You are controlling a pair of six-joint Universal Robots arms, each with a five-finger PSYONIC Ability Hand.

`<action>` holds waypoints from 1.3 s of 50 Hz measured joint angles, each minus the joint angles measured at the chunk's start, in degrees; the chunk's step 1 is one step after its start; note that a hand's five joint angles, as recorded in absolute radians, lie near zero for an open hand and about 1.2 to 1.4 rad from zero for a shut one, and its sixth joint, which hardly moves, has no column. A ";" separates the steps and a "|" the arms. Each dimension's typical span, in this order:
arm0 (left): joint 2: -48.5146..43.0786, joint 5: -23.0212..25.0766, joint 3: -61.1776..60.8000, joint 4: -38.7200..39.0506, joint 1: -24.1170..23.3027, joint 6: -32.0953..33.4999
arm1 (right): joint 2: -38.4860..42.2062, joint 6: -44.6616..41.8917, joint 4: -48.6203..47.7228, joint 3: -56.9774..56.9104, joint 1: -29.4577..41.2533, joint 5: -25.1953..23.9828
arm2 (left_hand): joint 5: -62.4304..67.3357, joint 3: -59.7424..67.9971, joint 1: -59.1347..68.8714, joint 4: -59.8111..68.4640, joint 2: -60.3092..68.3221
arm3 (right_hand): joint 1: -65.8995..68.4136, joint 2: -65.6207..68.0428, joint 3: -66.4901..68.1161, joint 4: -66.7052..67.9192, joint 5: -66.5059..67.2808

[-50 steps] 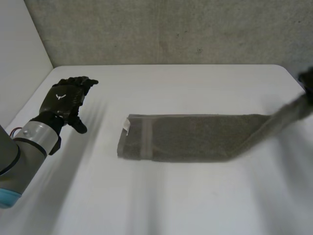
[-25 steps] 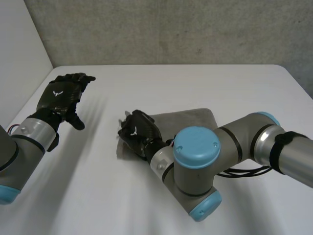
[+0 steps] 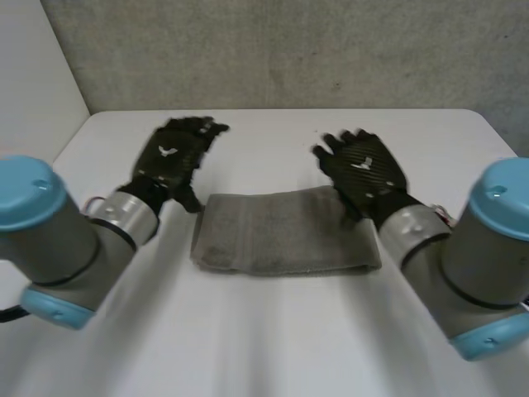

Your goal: Fold the towel.

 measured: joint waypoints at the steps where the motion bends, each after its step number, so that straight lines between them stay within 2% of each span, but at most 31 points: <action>1: -1.41 -0.29 0.62 -0.06 -0.92 0.04 | -0.24 0.51 0.07 1.30 -1.30 -0.07 | 0.00 0.00 0.00 0.00 0.00 | 0.00 0.00 0.00 0.00 0.00; 7: -8.46 -2.92 3.43 -0.54 -4.25 0.13 | 0.19 0.89 0.98 5.52 -5.57 -0.26 | 0.00 0.00 0.00 0.00 0.00 | 2.22 1.14 1.37 0.69 1.42; 13: -13.42 -5.81 5.09 -1.16 -5.52 0.31 | 3.62 -0.21 3.83 6.26 -6.93 -0.53 | 0.00 0.00 0.00 0.00 0.00 | 10.44 9.93 10.51 9.40 11.20; 21: -15.04 -6.90 5.67 -2.43 -5.86 0.47 | 8.78 -1.37 6.00 4.66 -6.54 -0.65 | 0.00 0.00 0.00 0.00 0.00 | 16.91 16.13 16.62 15.61 16.97; 24: -14.87 -6.89 5.63 -2.90 -5.92 0.47 | 9.60 -1.50 6.08 3.83 -6.27 -0.65 | 0.00 0.00 0.00 0.00 0.00 | 26.49 25.83 26.01 24.95 26.00; 30: -12.87 -6.85 5.36 -3.94 -6.03 0.40 | 10.04 -1.75 5.45 2.30 -5.96 -0.12 | 0.00 0.00 0.00 0.00 0.00 | 56.38 55.81 55.79 55.05 56.29; 32: -11.57 -6.85 5.22 -4.23 -5.99 0.34 | 10.12 -2.22 5.15 1.80 -5.89 0.19 | 0.00 0.00 0.00 0.00 0.00 | 60.18 60.72 61.58 60.50 61.55; 38: -5.75 -6.82 4.30 -5.04 -5.45 0.09 | 9.87 -6.88 3.44 -0.13 -5.44 2.44 | 0.00 0.00 0.00 0.00 0.00 | 60.61 60.96 63.11 62.12 62.69; 41: -1.98 -6.76 3.43 -5.22 -4.22 0.00 | 9.63 -11.30 2.67 -1.64 -3.77 3.97 | 0.00 0.00 0.00 0.00 0.00 | 60.63 60.96 63.10 62.11 62.72; 46: 4.62 -6.55 1.53 -5.25 -0.24 -0.06 | 10.34 -20.12 1.62 -6.30 3.95 5.49 | 0.00 0.00 0.00 -0.05 0.00 | 60.93 61.22 63.11 62.11 62.80; 52: 9.47 -6.30 -0.38 -5.23 4.16 -0.11 | 14.32 -28.02 -0.49 -11.96 13.58 4.50 | 0.00 0.00 0.00 -0.07 -0.01 | 60.99 61.23 63.11 62.11 62.85; 57: 11.57 -6.02 -2.60 -5.15 7.34 -0.16 | 21.17 -34.36 -2.14 -15.92 21.26 -0.66 | 0.00 0.00 0.00 -0.07 -0.01 | 61.13 61.50 63.10 62.11 62.88; 65: 11.50 -5.89 -5.16 -4.79 8.00 -0.22 | 25.87 -38.32 -2.81 -17.51 23.77 -8.77 | 0.00 0.00 0.00 -0.07 -0.01 | 61.08 61.40 62.98 62.01 62.73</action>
